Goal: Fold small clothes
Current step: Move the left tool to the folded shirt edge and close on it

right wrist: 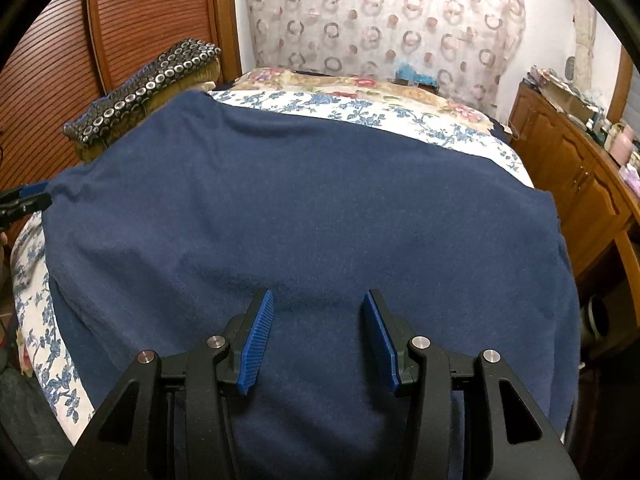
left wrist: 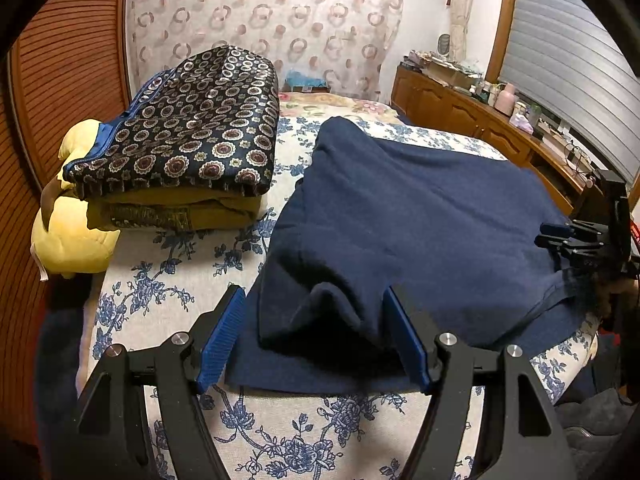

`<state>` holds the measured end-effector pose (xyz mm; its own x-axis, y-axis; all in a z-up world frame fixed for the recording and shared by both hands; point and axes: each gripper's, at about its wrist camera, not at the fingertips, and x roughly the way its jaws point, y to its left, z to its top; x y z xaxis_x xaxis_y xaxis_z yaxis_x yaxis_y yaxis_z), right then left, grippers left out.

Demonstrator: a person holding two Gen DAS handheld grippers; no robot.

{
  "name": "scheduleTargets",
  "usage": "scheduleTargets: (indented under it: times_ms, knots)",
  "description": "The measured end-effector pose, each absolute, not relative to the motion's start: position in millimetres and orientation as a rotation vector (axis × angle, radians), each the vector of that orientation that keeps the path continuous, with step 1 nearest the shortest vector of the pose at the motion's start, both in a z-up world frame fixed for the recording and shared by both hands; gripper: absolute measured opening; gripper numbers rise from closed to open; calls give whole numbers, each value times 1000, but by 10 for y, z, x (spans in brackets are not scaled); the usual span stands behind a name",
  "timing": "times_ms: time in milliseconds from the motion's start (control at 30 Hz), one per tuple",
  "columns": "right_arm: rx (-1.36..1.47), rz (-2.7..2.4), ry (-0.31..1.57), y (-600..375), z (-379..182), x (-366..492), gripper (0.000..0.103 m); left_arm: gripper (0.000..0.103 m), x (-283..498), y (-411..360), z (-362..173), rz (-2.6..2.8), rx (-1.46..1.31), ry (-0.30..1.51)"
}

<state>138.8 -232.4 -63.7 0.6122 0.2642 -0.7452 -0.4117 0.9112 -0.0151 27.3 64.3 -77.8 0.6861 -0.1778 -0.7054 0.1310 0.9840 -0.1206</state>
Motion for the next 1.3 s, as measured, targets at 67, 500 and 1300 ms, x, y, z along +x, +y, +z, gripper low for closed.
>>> scheduleTargets:
  times_ms: [67, 500, 1300]
  knots:
    - [-184, 401, 818, -2322, -637, 1394, 54, 72, 266, 651, -784, -174, -66, 796]
    - [-197, 398, 813, -2349, -687, 1355, 68, 72, 236, 806, -633, -146, -126, 739]
    - [-193, 400, 810, -2377, -688, 1349, 68, 56, 394, 819, -994, -202, -200, 854]
